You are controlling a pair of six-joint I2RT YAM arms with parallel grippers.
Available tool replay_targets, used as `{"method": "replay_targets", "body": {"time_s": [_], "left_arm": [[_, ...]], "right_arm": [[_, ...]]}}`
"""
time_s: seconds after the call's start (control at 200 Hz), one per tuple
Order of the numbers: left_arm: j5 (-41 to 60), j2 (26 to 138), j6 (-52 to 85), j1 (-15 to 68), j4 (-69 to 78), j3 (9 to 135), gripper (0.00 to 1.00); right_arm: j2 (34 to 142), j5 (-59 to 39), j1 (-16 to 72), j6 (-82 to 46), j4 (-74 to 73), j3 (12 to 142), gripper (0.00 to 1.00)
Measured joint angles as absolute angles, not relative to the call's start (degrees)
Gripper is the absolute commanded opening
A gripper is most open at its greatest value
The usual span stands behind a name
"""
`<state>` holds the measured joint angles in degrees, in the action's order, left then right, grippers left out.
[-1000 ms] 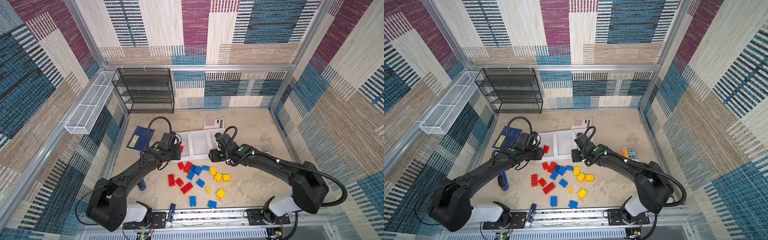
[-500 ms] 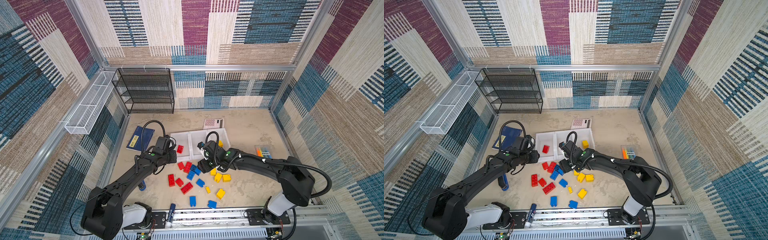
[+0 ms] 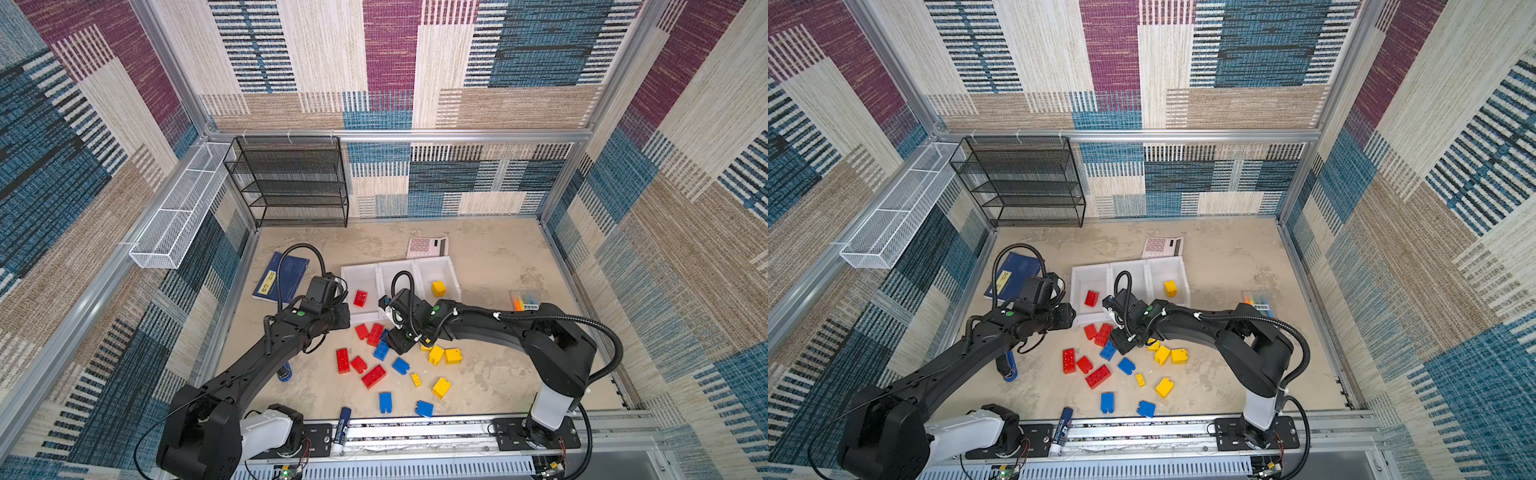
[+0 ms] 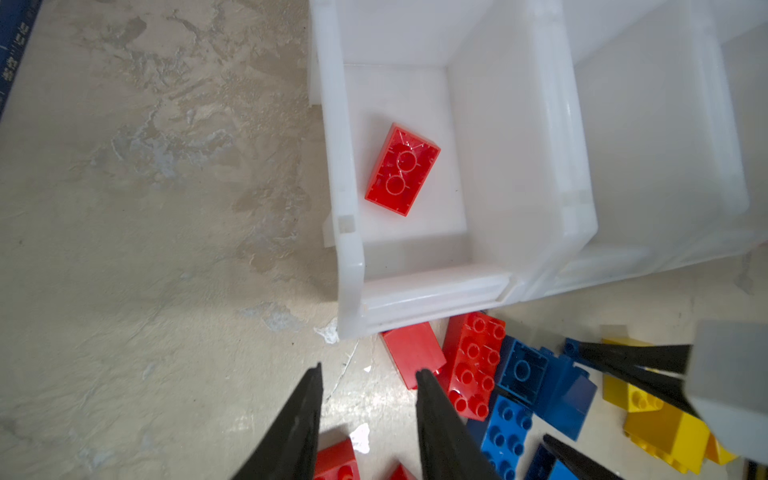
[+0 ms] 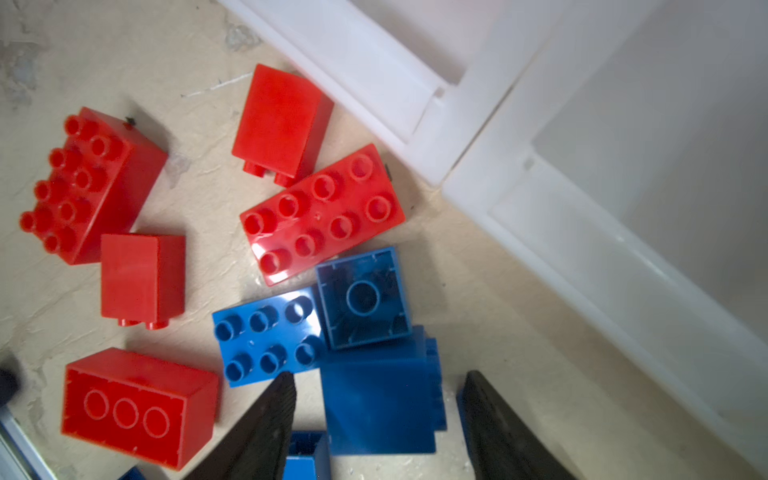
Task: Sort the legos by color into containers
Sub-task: 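Lower the right gripper onto a blue brick in the pile and grasp it, then carry the blue brick with the right gripper and drop it into the middle compartment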
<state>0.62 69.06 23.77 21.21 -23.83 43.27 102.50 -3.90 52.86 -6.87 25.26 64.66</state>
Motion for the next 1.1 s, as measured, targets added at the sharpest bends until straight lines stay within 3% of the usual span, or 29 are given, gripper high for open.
{"method": "replay_targets", "body": {"time_s": [0.531, 0.786, 1.102], "left_arm": [[0.56, 67.37, 24.58, 21.06, -24.23, 42.06, 0.41], [0.56, 67.07, 24.75, 21.02, -24.27, 41.76, 0.41], [0.60, 66.32, 25.12, 21.02, -24.21, 40.27, 0.41]], "right_arm": [[103.22, -2.17, 52.90, -4.54, 25.50, 63.77, 0.46], [99.11, -0.34, 52.90, -5.37, 27.14, 62.89, 0.45], [96.73, 5.13, 48.80, -3.84, 26.55, 71.59, 0.43]]}}
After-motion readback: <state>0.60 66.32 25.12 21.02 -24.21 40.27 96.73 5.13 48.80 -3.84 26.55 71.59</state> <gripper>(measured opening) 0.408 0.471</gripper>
